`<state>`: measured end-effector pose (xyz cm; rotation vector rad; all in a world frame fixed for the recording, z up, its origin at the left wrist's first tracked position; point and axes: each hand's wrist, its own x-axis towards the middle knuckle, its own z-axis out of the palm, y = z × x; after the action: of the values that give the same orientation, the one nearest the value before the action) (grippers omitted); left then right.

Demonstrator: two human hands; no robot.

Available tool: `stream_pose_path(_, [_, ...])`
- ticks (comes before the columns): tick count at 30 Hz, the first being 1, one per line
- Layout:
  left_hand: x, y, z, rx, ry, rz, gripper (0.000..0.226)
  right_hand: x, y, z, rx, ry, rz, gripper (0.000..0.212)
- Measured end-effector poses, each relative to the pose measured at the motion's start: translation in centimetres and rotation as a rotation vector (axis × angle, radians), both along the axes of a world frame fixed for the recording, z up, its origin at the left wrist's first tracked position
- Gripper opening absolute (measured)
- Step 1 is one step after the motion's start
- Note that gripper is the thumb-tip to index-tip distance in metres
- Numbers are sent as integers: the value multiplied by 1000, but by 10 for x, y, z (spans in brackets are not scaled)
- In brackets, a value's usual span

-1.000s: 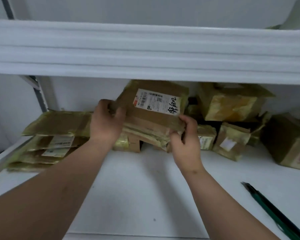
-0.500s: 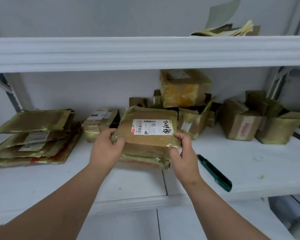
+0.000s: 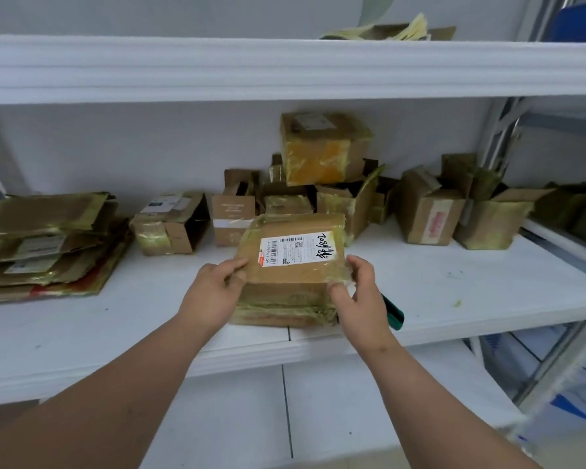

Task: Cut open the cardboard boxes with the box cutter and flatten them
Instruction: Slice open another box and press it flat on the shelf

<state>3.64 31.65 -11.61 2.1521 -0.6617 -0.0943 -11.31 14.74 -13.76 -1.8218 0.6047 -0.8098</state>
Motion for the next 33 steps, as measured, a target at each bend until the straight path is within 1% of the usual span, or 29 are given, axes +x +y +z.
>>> stream_pose_path(2, [-2,-13,0,57,-6,-23,36,-2,-18,-2,-21,44,-21,45])
stream_pose_path(4, [-8,-28,-2,119,13,-36,41,-4,-38,-6,-73,171,-35,57])
stream_pose_path(6, [-15,-43,-3,213,-15,8,54,-8,-56,-11,-140,310,-6,68])
stream_pose_path(8, [-26,-61,2,378,-187,84,68,-14,-70,-16,-203,398,47,78])
stream_pose_path(10, [-36,-82,11,522,-375,83,79,-17,-82,-22,-238,436,96,85])
stream_pose_path(11, [-41,-92,13,569,-434,40,83,-20,-88,-24,-239,432,110,84])
stream_pose_path(12, [-45,-102,14,611,-461,-18,86,-22,-96,-27,-230,423,112,77])
stream_pose_path(14, [-49,-115,13,713,-449,-133,90,-27,-111,-32,-219,415,80,52])
stream_pose_path(15, [-49,-119,10,764,-429,-166,91,-29,-118,-34,-237,446,58,46])
stream_pose_path(17, [-46,-123,6,802,-400,-167,87,-31,-131,-41,-330,586,49,45])
stream_pose_path(19, [-44,-123,5,799,-395,-153,85,-31,-138,-47,-473,726,61,42])
stream_pose_path(21, [-43,-122,5,790,-382,-162,97,-30,-142,-48,-575,809,93,36])
stream_pose_path(23, [-43,-123,7,768,-367,-161,114,-28,-146,-43,-527,819,152,30])
stream_pose_path(25, [-43,-126,6,782,-364,-145,121,-27,-151,-34,-426,824,202,23])
stream_pose_path(27, [-43,-131,6,792,-360,-131,117,-28,-157,-29,-412,857,249,16])
stream_pose_path(30, [-44,-139,6,804,-352,-115,91,-36,-167,-28,-373,883,274,22])
stream_pose_path(31, [-42,-141,6,812,-349,-113,85,-38,-170,-29,-341,866,268,22])
stream_pose_path(33, [-40,-146,5,834,-352,-112,80,-43,-174,-29,-287,803,242,16])
